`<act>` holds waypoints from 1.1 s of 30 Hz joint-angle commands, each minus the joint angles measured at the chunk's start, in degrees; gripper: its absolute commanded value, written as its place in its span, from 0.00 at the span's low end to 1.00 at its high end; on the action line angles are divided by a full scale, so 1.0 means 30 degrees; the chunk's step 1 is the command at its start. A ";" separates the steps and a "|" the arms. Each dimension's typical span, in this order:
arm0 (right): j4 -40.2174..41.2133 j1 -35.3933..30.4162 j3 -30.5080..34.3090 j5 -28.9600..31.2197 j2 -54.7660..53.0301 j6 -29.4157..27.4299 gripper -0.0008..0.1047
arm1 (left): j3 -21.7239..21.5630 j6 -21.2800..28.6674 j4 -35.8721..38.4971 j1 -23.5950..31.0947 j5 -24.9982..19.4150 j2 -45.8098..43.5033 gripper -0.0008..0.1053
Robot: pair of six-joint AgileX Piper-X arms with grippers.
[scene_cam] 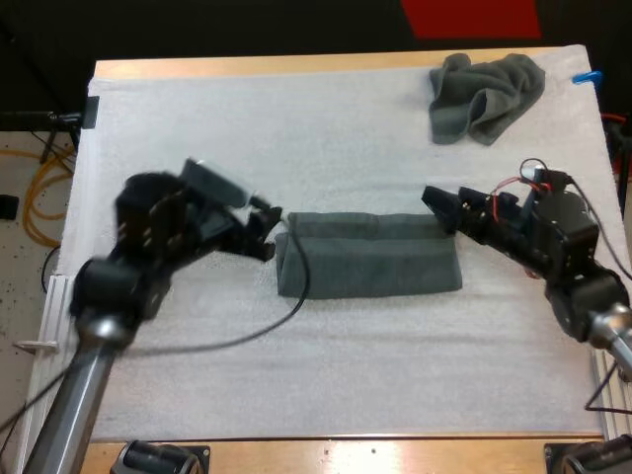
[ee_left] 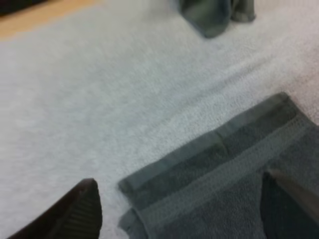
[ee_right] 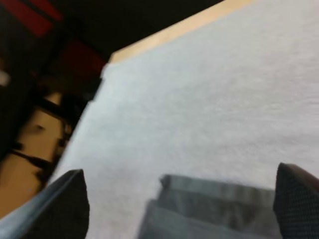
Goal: Pick towel from pile fold and stack
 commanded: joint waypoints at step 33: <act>1.1373 -0.5253 -0.3671 -0.3147 0.5001 -0.4899 0.71 | -0.0046 -0.2364 0.7787 0.0004 0.2496 -0.7518 0.63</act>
